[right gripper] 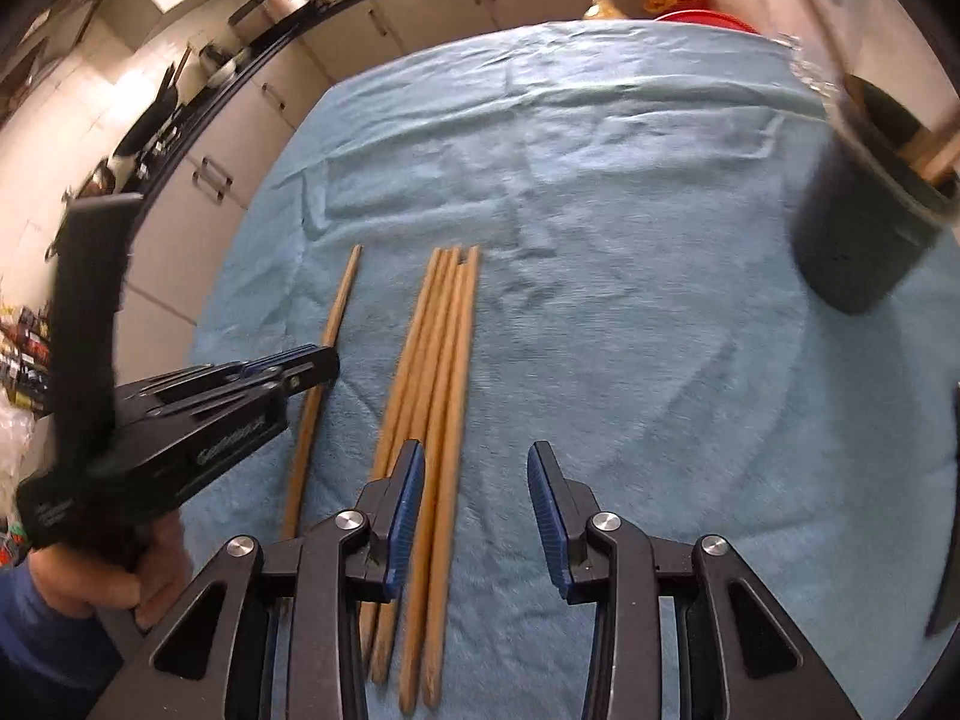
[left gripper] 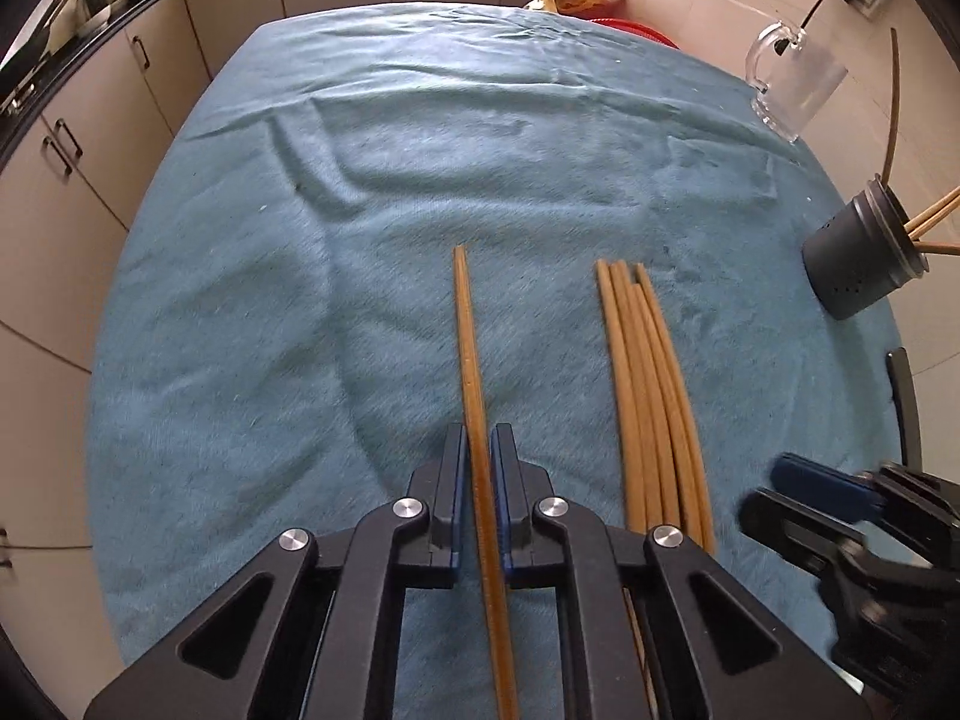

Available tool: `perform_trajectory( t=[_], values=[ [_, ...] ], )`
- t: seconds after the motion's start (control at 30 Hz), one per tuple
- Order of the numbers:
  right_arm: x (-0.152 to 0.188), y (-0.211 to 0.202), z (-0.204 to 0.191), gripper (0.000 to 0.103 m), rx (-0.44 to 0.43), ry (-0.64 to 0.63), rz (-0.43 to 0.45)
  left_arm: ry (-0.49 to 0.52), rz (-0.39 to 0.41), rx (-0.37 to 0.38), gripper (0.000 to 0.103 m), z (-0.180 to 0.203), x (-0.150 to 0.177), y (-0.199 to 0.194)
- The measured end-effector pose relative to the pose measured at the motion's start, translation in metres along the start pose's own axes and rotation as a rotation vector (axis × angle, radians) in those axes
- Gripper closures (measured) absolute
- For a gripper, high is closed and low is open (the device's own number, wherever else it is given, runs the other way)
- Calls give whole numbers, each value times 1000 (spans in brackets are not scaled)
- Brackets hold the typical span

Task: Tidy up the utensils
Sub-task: 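Lower the right tool and close it on one wooden chopstick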

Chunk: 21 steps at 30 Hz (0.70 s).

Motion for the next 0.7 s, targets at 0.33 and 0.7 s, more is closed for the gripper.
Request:
perform_trajectory(
  t=[0.33, 0.7],
  values=[
    [-4, 35, -10, 84, 54, -64, -55, -18, 7, 15, 94, -5, 4, -3],
    [-43, 59, -12, 93, 155, -140, -80, 26, 16, -14, 96, 0, -8, 3]
  ],
)
Point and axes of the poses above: each gripper's, at about its wrist camera, not at the fingertips, and y roughly the way its jaws point, z to its right, x to its underside, the point moved 6 cm from there along y, roughly the way its jaws point, and after that the axes turned 6 degrees about z, right-handed, at the moved point
